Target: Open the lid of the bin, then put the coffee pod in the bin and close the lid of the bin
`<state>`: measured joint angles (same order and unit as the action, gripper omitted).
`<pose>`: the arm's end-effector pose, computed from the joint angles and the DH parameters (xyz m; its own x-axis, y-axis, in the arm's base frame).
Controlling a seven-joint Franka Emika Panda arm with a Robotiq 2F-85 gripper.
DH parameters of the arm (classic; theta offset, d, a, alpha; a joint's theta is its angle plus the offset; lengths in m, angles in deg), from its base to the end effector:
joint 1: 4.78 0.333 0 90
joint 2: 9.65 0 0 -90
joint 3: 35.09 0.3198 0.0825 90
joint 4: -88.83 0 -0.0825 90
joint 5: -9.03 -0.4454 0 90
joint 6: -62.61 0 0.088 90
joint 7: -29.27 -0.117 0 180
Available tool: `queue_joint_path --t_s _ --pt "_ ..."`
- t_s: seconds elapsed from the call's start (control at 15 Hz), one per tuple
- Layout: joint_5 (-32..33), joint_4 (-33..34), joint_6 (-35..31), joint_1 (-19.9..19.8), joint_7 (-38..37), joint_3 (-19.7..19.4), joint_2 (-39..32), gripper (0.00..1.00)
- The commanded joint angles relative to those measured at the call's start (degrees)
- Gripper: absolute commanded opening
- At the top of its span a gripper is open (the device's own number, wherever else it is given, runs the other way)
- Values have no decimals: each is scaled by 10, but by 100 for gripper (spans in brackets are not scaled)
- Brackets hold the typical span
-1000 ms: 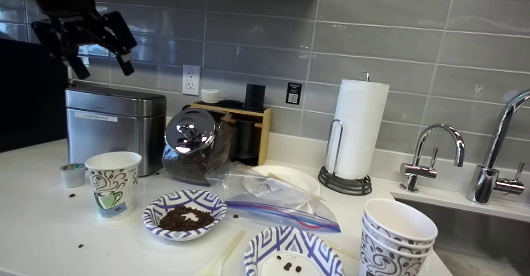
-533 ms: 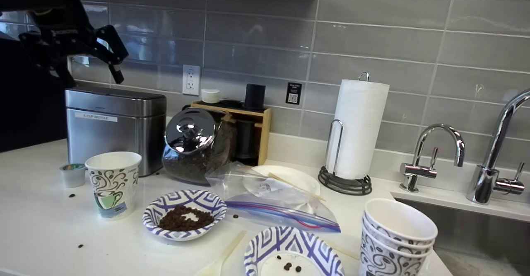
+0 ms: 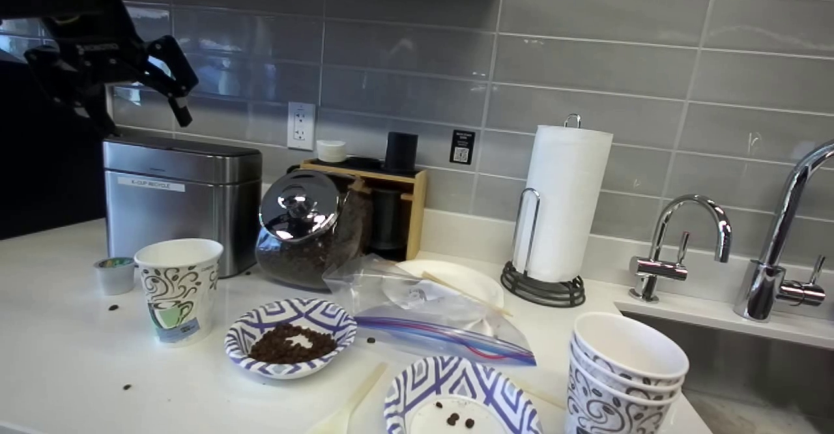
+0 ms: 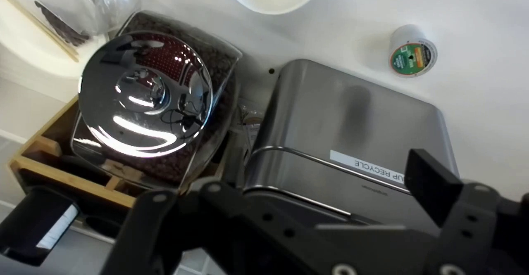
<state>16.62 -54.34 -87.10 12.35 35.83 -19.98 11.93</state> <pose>0.4349 0.2771 0.4291 0.6049 0.6796 0.4149 0.6395 -0.7251 0.2553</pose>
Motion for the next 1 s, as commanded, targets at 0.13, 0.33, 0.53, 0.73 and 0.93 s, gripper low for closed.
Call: queue_joint_path --t_s 0.13,0.33,0.53,0.73,0.93 --pt "-1 -37 -108 24 34 -1 -11 100" --pt "27 -40 -131 19 47 9 -24 100" --pt "70 -31 -138 6 63 21 -41 100" --pt "124 -26 -152 -10 65 37 -55 100" --pt "202 -23 -173 -44 42 66 -63 100"
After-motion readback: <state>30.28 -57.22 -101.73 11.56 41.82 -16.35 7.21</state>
